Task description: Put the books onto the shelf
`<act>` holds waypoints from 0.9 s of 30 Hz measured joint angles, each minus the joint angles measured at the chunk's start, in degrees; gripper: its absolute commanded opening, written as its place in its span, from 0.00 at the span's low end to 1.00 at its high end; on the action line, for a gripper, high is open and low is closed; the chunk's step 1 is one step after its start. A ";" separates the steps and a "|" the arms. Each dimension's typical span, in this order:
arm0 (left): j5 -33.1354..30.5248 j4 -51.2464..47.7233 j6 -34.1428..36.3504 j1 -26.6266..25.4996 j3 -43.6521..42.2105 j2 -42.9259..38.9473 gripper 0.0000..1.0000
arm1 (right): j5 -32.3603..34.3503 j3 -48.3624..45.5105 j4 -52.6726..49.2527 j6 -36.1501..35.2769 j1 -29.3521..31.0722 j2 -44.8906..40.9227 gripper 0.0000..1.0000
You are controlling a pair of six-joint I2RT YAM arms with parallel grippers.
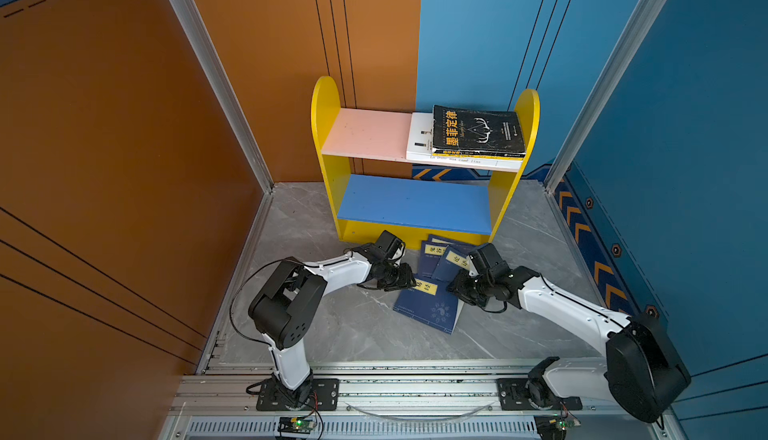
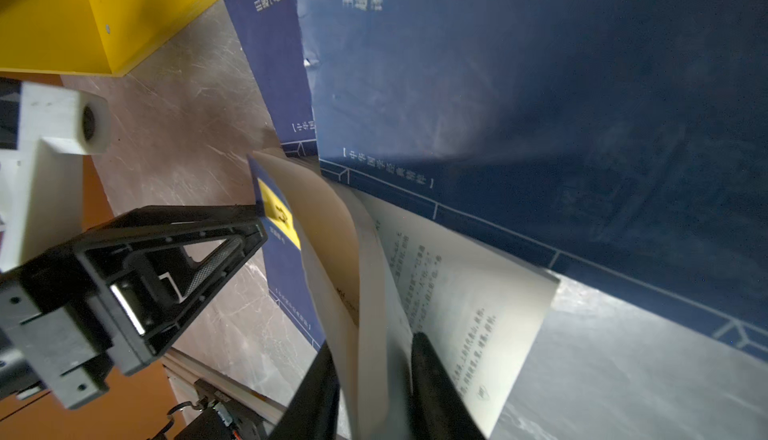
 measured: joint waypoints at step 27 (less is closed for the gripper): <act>-4.17 1.20 -21.88 6.82 -14.45 -27.21 0.75 | -8.98 11.45 -3.32 5.90 -2.36 5.84 0.00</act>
